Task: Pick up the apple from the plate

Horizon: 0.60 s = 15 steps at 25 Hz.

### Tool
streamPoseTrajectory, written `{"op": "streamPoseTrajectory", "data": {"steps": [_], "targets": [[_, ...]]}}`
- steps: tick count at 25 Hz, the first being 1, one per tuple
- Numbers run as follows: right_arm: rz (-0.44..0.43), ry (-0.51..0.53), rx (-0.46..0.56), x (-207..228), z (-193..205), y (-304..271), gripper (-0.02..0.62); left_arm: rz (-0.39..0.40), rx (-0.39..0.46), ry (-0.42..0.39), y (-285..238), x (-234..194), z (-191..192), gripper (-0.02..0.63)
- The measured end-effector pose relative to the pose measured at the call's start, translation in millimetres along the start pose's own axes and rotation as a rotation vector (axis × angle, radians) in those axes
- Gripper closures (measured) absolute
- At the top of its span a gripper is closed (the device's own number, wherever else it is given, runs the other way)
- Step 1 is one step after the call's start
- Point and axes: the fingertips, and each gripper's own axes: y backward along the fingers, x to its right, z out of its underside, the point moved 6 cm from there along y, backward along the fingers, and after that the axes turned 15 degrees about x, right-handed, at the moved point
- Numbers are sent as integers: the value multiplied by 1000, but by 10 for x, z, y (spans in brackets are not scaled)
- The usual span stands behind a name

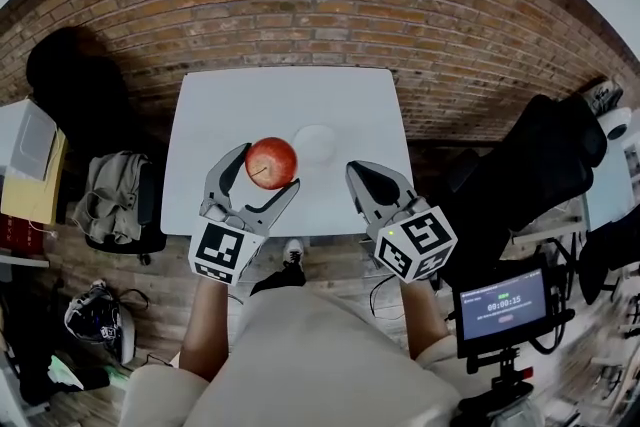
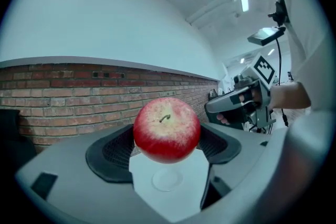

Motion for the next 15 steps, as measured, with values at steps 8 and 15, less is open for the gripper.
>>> {"op": "streamPoseTrajectory", "data": {"steps": [8, 15], "targets": [[-14, 34, -14, -59, 3, 5, 595, -14, 13, 23, 59, 20, -46, 215], [-8, 19, -12, -55, 27, 33, 595, -18, 21, 29, 76, 40, -40, 215]]}}
